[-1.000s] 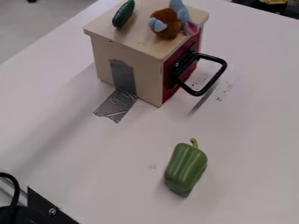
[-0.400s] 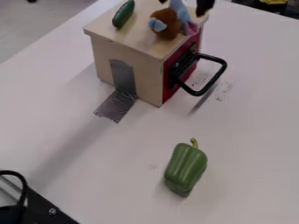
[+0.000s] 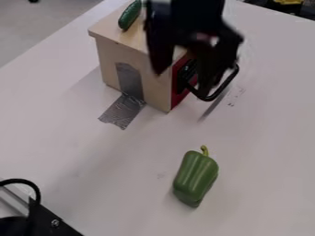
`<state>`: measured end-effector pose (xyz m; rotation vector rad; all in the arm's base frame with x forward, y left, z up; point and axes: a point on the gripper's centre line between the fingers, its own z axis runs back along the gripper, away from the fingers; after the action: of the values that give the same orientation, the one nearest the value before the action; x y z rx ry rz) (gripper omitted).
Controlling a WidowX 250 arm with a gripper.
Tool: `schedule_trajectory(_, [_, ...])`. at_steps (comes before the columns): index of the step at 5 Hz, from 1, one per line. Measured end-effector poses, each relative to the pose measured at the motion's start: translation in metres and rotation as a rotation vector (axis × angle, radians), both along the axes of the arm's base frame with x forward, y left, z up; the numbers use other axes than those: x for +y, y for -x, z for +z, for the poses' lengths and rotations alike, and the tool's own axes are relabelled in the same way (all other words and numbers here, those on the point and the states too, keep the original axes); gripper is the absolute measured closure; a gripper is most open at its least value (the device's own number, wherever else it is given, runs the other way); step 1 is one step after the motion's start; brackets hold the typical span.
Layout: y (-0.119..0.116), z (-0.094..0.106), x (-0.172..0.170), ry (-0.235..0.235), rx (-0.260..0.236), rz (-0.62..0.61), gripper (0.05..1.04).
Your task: Pick the green object and put it in the middle of the table
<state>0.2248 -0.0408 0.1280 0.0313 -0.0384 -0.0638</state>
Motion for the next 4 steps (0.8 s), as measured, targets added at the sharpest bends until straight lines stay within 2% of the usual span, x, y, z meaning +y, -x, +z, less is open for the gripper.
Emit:
schedule_trajectory(1, [0.021, -0.042, 0.003, -0.020, 0.019, 0.038, 0.083])
schedule_trajectory(2, [0.033, -0.077, -0.003, -0.019, 0.038, 0.045, 0.083])
schedule_trajectory(3, [0.029, -0.092, -0.021, -0.005, 0.008, 0.013, 0.083])
schedule_trajectory(4, [0.024, -0.093, -0.032, 0.007, -0.015, 0.002, 0.083])
